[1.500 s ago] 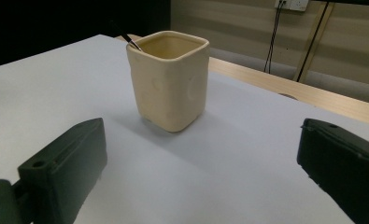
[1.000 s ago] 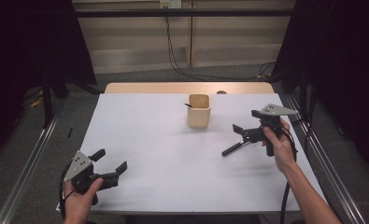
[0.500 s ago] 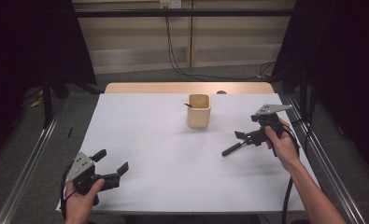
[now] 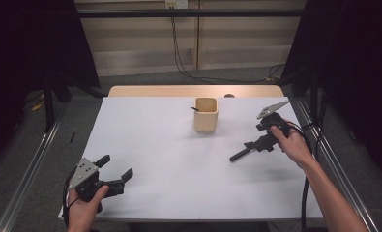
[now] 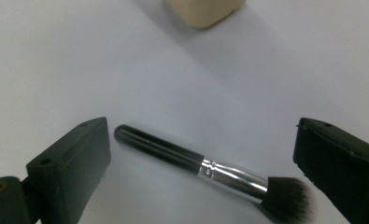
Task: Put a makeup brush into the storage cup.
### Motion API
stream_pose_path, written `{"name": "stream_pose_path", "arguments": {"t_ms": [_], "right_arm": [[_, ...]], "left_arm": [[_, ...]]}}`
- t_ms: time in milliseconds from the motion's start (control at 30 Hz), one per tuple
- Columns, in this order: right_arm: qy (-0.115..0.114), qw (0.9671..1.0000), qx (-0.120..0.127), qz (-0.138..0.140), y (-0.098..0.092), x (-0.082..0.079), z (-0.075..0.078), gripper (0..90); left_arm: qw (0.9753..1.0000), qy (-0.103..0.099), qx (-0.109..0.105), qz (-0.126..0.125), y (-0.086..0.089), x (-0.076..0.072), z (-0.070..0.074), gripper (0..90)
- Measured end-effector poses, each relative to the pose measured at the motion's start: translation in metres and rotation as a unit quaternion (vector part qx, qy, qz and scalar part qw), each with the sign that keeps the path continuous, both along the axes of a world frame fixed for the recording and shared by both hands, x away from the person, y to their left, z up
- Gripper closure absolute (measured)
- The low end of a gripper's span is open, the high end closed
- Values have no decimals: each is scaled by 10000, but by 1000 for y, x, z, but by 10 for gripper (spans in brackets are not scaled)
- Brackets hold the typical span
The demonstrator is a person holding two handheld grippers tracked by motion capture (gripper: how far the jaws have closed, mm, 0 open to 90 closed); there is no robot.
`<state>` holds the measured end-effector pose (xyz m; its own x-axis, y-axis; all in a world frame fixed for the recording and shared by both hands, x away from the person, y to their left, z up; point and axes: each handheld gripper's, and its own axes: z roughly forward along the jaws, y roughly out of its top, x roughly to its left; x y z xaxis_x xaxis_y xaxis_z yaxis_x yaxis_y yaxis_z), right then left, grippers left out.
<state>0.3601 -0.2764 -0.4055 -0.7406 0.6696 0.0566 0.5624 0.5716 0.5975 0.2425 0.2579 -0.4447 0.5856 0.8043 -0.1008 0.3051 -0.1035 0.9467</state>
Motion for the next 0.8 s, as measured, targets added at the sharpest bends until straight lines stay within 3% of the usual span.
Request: {"name": "stream_pose_path", "arguments": {"t_ms": [33,200,367,433,533,800], "right_arm": [[60,9999,-58,90,1,1,-1,36],[239,9979,-390,451,3,4,-3,44],[238,9940,-754,758,8,8,-5,55],[276,9937,-772,767,9,10,-6,56],[309,9907,-952,922,10,14,-7,53],[551,9829,-1290,1196,14,22,-9,149]], "left_arm": [[9999,59,-82,-22,1,1,0,45],[10000,61,-56,5,1,0,0,45],[10000,60,-17,-19,0,0,0,45],[10000,63,-15,-31,0,0,0,45],[10000,73,1,-25,1,0,0,45],[10000,73,35,-16,1,0,0,45]]}}
